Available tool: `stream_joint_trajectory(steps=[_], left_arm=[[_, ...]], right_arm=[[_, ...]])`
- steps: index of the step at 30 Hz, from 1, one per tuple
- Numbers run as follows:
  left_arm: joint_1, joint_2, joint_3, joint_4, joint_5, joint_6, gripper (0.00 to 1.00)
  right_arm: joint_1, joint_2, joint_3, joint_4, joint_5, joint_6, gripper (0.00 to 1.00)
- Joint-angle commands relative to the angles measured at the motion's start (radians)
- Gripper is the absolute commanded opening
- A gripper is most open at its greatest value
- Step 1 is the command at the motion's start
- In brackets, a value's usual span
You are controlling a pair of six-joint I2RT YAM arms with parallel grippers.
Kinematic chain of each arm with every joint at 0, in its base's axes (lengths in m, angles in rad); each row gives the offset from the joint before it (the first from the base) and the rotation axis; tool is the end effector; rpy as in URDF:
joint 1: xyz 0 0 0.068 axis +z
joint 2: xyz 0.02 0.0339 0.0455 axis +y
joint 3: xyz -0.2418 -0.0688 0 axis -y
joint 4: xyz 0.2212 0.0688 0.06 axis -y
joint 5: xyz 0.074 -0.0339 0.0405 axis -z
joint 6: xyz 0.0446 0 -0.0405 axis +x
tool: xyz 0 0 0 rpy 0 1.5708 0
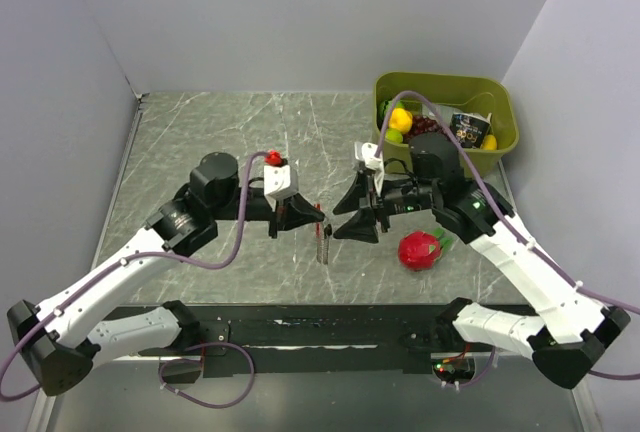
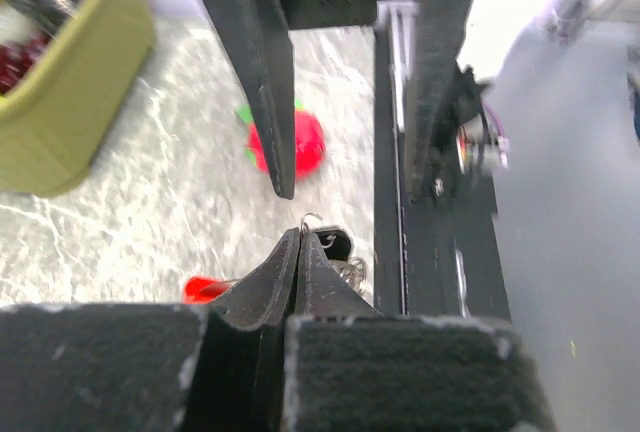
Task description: Put the keys on the keyring
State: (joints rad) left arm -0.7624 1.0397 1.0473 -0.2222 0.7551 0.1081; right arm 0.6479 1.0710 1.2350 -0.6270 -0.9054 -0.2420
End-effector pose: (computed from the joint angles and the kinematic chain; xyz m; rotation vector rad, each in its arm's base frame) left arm 0.1397 -0.1756 0.3610 1.2675 1.3758 -1.1305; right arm 0.1410 0.1507 0.3757 -1.3655 1.5041 1.1693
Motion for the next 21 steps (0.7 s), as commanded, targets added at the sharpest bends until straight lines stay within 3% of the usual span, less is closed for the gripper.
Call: stream_joint_trajectory(steps=[1,12,21], left_arm=[[0.002,-0.09,-0.068,0.305,-0.074,-0.149,0.01],[0.003,-0.23,-0.319,0.761,-0.141,-0.274,0.01],[0.002,-0.228,-0.414,0.98,-0.16,-0.335,0.01]], right_arm=[[-0.017,-0.043,-0.006,0.099,0.022,0.035,0.68],[-0.044,-0.075,-0.023,0.167,0.019,0.082,0.72],[-0.045,-0.074,-0.012,0.227,-0.076,0.124,0.72]])
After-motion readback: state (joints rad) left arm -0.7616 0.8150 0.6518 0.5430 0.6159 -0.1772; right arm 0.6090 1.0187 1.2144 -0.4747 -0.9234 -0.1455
